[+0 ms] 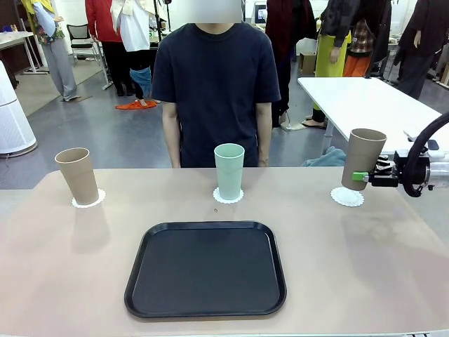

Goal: Place coasters on the table and set cups on them.
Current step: Take one Reusable plastic cup from the Flat Tray and place it on a coaster set by the human.

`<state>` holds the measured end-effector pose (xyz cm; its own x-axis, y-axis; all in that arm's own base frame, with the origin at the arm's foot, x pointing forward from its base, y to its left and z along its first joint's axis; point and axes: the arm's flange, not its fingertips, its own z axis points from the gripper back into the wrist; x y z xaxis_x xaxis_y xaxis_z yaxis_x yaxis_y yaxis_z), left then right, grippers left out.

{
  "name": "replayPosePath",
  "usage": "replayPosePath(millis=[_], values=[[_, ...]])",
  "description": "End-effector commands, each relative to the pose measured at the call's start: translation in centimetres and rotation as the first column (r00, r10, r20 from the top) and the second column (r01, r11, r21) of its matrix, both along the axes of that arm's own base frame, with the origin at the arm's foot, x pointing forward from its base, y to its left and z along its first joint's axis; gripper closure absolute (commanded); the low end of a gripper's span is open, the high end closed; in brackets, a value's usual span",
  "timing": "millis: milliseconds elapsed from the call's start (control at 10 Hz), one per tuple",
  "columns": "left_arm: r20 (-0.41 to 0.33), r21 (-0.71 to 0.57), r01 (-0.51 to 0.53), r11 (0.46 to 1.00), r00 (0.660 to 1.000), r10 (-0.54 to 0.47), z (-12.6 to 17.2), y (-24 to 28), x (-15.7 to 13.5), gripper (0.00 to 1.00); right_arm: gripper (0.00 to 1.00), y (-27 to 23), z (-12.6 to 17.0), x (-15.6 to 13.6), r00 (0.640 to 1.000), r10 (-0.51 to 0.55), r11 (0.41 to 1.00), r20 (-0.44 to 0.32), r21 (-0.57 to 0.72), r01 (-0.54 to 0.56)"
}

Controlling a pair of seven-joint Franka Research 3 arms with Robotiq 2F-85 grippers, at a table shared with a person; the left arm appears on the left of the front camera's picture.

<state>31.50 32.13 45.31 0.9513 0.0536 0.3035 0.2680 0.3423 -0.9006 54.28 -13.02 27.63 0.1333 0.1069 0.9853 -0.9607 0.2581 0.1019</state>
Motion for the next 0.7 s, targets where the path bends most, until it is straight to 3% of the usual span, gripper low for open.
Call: replayPosePath(millis=[0, 600], values=[[0.004, -0.005, 0.002, 1.0, 1.0, -0.002, 0.3, 0.1, -0.2, 0.0, 0.19, -1.0, -1.3, 1.0, 0.998, 0.05, 0.998, 0.025, 0.025, -0.05], [0.004, -0.005, 0.002, 1.0, 1.0, -0.002, 0.3, 0.1, -0.2, 0.0, 0.19, -0.7, -4.6, 2.6, 0.997, -0.001, 1.0, 0.071, -0.01, 0.002]])
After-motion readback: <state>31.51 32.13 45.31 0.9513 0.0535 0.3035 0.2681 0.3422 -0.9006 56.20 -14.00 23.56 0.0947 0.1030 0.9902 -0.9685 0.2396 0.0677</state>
